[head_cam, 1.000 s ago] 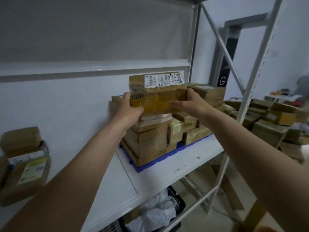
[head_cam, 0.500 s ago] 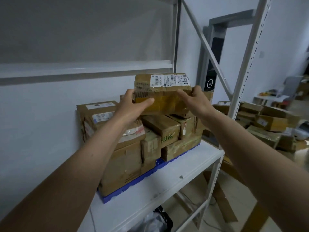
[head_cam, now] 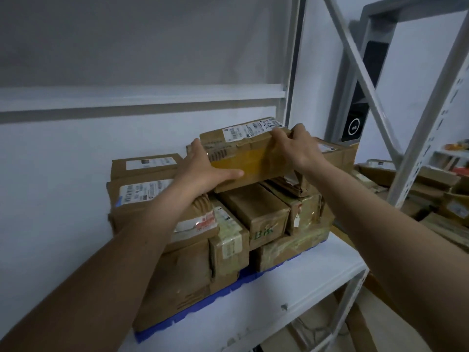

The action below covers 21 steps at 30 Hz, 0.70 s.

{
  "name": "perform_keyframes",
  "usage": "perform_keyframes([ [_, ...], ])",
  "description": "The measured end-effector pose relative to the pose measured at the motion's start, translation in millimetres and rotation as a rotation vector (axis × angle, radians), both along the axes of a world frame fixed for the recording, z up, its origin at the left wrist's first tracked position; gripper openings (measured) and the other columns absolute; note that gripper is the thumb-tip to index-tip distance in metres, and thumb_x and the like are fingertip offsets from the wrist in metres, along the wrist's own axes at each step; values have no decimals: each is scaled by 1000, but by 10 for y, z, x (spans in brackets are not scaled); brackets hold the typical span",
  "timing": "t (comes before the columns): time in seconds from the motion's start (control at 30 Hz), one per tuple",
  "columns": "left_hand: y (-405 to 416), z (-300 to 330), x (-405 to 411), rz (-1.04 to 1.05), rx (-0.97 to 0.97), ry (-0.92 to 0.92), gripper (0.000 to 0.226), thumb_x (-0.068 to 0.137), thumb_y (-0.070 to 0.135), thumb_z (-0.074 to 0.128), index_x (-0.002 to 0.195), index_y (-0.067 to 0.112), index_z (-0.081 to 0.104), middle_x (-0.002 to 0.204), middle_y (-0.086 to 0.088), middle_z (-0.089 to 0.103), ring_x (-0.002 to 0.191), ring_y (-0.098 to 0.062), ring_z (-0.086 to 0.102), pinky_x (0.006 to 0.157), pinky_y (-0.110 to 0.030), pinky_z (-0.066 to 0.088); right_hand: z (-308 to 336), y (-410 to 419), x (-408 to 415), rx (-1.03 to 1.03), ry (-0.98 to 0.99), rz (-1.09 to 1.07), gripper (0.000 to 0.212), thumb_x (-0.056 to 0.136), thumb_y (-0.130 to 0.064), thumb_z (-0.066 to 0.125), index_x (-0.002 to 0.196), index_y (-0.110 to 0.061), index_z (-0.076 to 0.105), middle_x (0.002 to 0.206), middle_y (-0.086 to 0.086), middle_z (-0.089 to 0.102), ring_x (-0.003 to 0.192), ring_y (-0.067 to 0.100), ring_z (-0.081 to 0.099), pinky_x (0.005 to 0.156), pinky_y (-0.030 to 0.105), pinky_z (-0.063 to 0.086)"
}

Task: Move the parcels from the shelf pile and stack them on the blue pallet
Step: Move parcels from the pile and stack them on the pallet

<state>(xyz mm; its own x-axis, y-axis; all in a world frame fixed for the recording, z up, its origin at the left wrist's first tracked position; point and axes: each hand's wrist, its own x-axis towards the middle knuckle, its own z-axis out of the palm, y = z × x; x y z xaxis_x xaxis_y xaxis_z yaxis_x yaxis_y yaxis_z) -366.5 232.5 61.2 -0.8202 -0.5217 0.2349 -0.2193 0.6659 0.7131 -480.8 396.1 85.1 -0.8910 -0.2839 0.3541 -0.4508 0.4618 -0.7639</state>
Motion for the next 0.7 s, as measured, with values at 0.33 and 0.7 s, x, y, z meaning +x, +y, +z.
perform_keyframes([
  [0.33, 179, -121, -139, 139, -200, -238, 120, 60, 56, 82, 148, 15, 12, 143, -10, 43, 128, -31, 44, 104, -51, 38, -176, -122, -248, 173, 199, 103, 36, 99, -36, 36, 125, -12, 42, 120, 14, 56, 95, 27, 53, 79, 39, 43],
  [0.7, 402, -169, -307, 297, -599, -516, 88, 64, 74, 66, 126, 16, 47, 125, -9, 57, 118, -31, 46, 102, -43, 31, -519, -114, -364, 330, 109, 154, 33, 99, -31, 37, 116, -4, 46, 116, 18, 59, 102, 36, 58, 72, 34, 36],
])
